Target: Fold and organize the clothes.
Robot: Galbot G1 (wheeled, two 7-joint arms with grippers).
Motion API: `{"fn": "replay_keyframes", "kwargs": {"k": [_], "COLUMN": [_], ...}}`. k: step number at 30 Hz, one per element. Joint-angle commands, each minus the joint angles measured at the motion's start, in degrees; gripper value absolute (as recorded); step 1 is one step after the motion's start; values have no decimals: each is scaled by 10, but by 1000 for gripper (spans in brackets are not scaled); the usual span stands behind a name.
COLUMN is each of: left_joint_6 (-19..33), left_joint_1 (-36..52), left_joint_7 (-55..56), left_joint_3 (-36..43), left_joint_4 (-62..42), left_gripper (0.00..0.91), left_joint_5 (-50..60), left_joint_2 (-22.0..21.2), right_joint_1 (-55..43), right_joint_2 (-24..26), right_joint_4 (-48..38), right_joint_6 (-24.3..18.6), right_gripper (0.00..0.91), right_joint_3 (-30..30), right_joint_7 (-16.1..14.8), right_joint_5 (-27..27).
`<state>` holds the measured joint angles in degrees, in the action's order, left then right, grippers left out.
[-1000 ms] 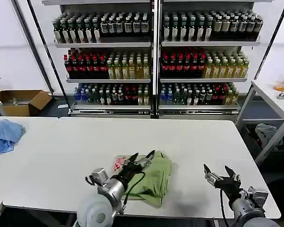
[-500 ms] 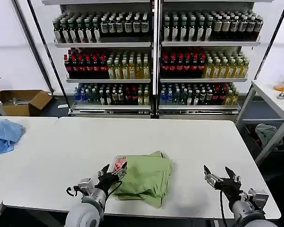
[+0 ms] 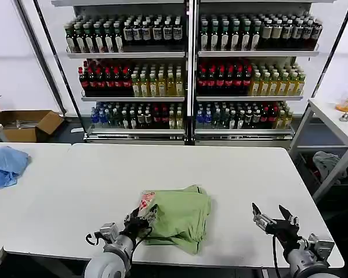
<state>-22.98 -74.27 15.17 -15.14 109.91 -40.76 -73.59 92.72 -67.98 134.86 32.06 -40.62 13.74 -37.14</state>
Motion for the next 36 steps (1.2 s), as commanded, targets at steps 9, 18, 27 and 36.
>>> {"fn": "replay_keyframes", "kwargs": {"k": [9,18,27,36], "left_joint_6": [8,5,-5,-23], "left_joint_1": [-2,4,22,67], "left_joint_7": [-28,-34,-16,-8], "left_joint_3": [-31,-94,-295,-401], "left_joint_4": [-26,-17,30,111], "left_gripper": [40,40,30,30], "left_joint_5": [-173,-313,-399,-344], "left_joint_2": [-21,-42,60,211], "right_joint_1": [13,9,-8,-34], "right_joint_2": [2,2,2,-1], "right_joint_4": [9,6,-1,-9], "right_joint_6": [-2,-3,-4,-2], "right_gripper": [907,907,907,907], "right_joint_3": [-8,-9,-13,3], "right_joint_7": [1,3,4,5], "right_joint_5": [-1,-4,-19,-19]}}
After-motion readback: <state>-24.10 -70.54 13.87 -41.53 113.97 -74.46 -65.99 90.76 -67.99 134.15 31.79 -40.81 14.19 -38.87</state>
